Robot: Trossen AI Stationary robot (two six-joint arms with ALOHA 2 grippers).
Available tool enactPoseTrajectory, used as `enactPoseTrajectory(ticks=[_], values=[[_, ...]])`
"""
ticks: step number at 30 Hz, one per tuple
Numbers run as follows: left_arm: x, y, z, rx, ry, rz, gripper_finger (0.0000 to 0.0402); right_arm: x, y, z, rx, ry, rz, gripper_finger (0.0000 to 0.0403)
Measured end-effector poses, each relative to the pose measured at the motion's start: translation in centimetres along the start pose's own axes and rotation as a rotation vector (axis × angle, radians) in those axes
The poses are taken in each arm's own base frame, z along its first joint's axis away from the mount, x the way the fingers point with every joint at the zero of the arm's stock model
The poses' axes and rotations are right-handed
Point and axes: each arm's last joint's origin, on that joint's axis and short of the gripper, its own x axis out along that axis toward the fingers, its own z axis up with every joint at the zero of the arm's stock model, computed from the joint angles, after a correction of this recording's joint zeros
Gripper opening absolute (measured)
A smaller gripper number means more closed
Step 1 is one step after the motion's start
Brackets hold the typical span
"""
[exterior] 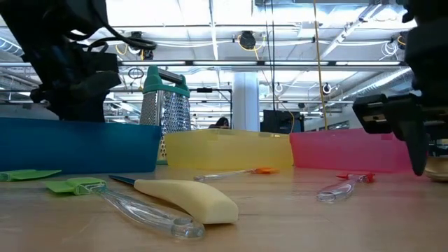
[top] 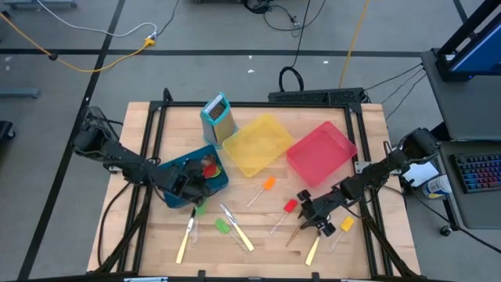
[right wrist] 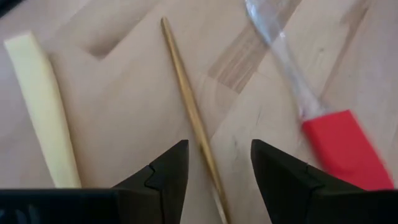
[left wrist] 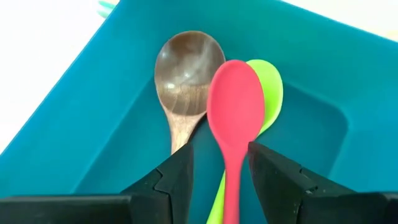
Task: Pick & Place Kitchen Items
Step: Put the gold serving spoon into the blue bin
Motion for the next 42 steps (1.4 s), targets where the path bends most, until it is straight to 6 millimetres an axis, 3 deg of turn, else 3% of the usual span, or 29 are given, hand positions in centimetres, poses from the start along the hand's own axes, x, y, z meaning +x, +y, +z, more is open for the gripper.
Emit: enactPoseTrajectory(ticks=[8, 15, 19, 27, 35, 42], values=[[0.2, -0.1, 0.4, 0.011, -0.006, -0.012, 0.0159, 0.1, 0.1, -2.5, -0.022, -0.076, -0.004, 0.0148], [0.3, -0.2, 0.5, -0.007, -0.008, -0.015, 0.0159, 0.1, 0.0, -5.1, -0.050, -0.047, -0.006, 0.0055], [0.3, -0.2, 0.5, -0.039, -0.025, -0.012, 0.0159, -0.1, 0.0, -5.5, -0.049, -0.108, -0.013, 0.0012], [0.1, -0.9, 0.9, -0.070, -0.058, -0.084, 0.0159, -0.4, -0.2, -4.6, -0.119, -0.224, -0.094, 0.0012], [-1.8, -3.5, 3.0, 0.045, -0.242, -0.389, 0.0159, -0.6, -0.9, -2.6, -0.086, -0.321, -0.339, 0.0012], [-3.5, -5.3, 4.8, 0.066, -0.434, -0.589, 0.0159, -0.7, -1.8, -1.3, -0.123, -0.347, -0.423, 0.0011]])
